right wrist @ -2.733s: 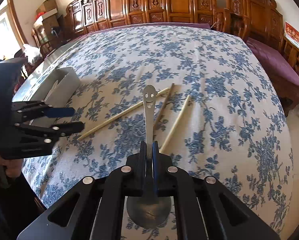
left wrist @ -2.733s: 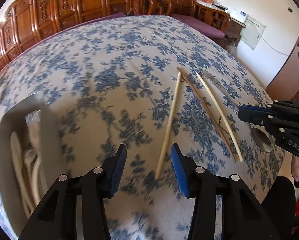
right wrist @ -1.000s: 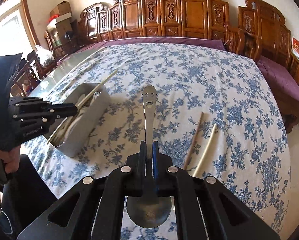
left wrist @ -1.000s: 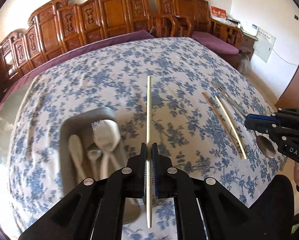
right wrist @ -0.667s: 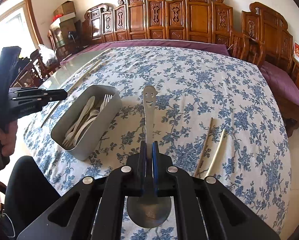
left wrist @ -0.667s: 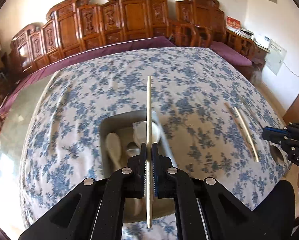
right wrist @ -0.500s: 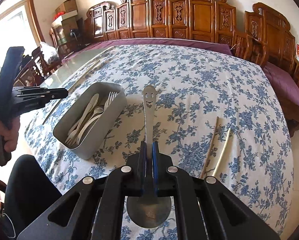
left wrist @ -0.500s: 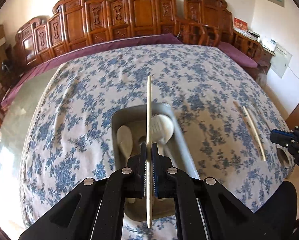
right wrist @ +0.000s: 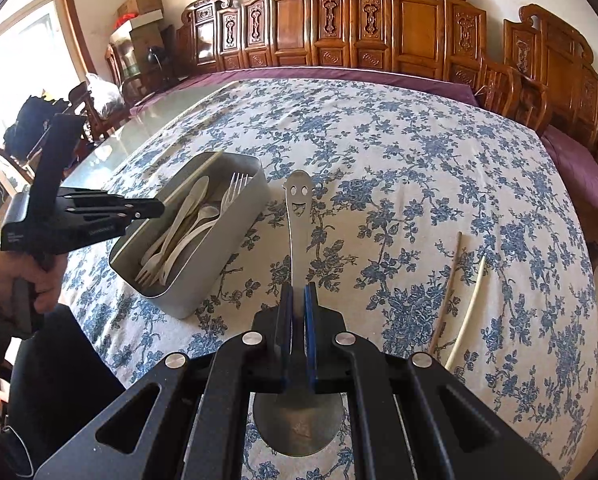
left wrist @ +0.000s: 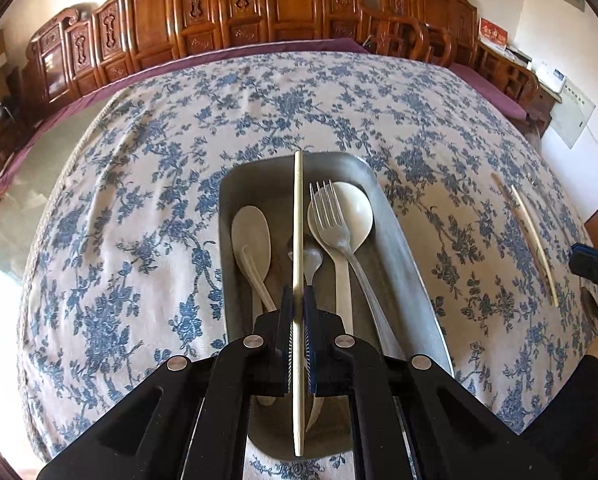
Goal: Organize utensils
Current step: 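Carry the chopstick into the grey tray and open the left tool, then lower the smiley-face spoon into the grey tray and open the right tool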
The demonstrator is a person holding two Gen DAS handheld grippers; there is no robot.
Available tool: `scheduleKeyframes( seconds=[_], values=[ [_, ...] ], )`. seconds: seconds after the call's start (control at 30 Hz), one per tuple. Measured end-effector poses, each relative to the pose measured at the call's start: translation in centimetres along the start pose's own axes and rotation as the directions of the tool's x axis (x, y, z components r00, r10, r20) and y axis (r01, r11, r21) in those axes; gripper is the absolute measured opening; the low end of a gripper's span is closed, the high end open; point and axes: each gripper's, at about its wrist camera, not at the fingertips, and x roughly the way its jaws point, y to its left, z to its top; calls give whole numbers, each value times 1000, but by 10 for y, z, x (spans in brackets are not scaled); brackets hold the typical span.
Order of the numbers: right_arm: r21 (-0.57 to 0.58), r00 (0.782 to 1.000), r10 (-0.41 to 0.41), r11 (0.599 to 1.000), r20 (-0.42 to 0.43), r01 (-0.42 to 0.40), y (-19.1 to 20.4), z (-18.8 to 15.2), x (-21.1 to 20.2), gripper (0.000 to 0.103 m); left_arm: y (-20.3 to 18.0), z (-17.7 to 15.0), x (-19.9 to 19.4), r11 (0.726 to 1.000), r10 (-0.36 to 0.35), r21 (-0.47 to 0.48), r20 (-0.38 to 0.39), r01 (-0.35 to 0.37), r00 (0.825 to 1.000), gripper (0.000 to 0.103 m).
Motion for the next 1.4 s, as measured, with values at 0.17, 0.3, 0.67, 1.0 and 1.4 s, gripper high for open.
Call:
scheduleKeyframes(
  seconds=[0.17,0.3,0.67,1.0,1.4],
  values=[
    [-3,1000,4,1000,-6,-4,1,1,5,8,-2,1,11,1000,-6,2,-15,6,1000,4],
    [-11,1000,11,1000,-7,-11,6,4,9,8,-3,1,18,1000,-12,0,-30,12,999,4],
    [-46,999,46,998,6,-46,35,21,17,8,11,-2,-12,1000,15,-7,24,-15,1000,18],
    [-79,996,84,993,2,-84,85,51,42,8,51,-3,-62,999,41,-23,95,-39,995,22],
    [-114,996,74,990,-45,-78,134,76,89,8,95,-17,-84,995,77,-67,110,-69,991,22]
  ],
)
